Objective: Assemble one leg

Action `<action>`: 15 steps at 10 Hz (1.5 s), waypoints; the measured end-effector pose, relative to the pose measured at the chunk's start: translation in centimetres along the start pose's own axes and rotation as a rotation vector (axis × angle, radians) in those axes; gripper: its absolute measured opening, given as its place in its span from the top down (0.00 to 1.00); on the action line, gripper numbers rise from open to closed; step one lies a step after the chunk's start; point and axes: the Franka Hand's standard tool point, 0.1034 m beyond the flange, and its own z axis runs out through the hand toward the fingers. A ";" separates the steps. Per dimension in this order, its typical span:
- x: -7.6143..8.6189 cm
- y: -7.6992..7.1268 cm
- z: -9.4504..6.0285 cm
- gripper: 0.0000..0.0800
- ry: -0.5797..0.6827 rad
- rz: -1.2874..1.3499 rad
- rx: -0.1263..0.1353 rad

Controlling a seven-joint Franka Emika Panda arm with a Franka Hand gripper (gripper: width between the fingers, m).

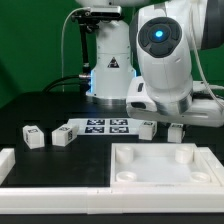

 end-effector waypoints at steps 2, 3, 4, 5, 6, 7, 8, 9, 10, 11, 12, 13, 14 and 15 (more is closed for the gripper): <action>-1.9 -0.1 -2.5 0.64 -0.031 -0.012 -0.015; -2.7 -0.2 -4.3 0.64 -0.032 -0.015 -0.014; -3.1 -0.2 -5.3 0.64 -0.035 -0.020 -0.012; -3.2 -0.2 -6.0 0.64 -0.030 -0.020 -0.007; -2.7 -0.4 -5.8 0.64 0.012 -0.024 -0.002; -2.9 -0.3 -5.6 0.64 0.005 -0.023 -0.004; -2.6 -0.5 -5.7 0.64 0.033 -0.021 0.001; -1.9 -1.1 -6.1 0.64 0.183 -0.026 0.021; -2.4 -0.9 -5.7 0.64 0.251 -0.036 0.020; -1.0 -0.6 -5.3 0.64 0.361 -0.055 0.025; -0.5 -0.2 -5.7 0.64 0.446 -0.091 0.003; -0.8 -0.3 -7.4 0.64 0.537 -0.130 -0.006; -0.7 -0.4 -8.4 0.64 0.624 -0.164 -0.004; -0.3 -0.6 -9.2 0.64 0.682 -0.191 -0.003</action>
Offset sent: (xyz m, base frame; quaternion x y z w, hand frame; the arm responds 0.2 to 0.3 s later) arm 0.0116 -0.0110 0.0539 -0.0214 -0.0355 -0.0158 0.9990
